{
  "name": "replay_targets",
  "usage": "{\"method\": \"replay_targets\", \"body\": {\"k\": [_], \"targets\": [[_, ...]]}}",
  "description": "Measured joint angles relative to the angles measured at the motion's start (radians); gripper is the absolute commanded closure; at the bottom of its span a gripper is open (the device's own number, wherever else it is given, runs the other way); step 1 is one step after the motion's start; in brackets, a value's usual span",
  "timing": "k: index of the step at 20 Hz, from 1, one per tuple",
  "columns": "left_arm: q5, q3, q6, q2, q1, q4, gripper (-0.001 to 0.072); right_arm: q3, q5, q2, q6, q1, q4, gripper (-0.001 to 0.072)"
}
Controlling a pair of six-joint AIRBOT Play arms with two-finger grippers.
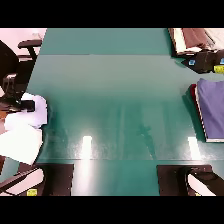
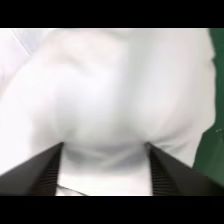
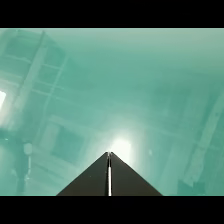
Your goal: Fold the shirts.
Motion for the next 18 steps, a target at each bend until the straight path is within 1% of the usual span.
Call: {"method": "replay_targets", "body": {"k": [1, 5, 7, 9, 11, 14, 18], "targets": [[0.006, -0.008, -0.004, -0.006, 0.004, -0.002, 0.0682, 0.000, -0.003, 0.000, 0.000, 0.000, 0.000, 0.0694], [-0.017, 0.034, -0.019, 0.011, 0.010, -0.010, 0.0685, 0.000, -0.040, 0.000, 0.000, 0.000, 0.000, 0.0694], [-0.041, 0.119, -0.022, 0.062, -0.014, -0.019, 0.0685, 0.000, -0.060, 0.000, 0.000, 0.000, 0.012, 0.0694], [-0.061, 0.232, -0.024, 0.126, -0.076, -0.033, 0.0685, 0.003, -0.085, -0.001, 0.000, -0.007, 0.045, 0.0694], [-0.080, 0.369, -0.024, 0.189, -0.180, -0.044, 0.0685, 0.023, -0.108, -0.004, 0.000, -0.018, 0.075, 0.0694], [-0.108, 0.544, -0.025, 0.236, -0.373, -0.061, 0.0686, 0.099, -0.126, -0.026, 0.000, -0.025, 0.084, 0.0694], [-0.111, 0.650, -0.028, 0.230, -0.657, -0.076, 0.0686, 0.244, -0.118, -0.083, 0.000, -0.028, 0.075, 0.0694]]}}
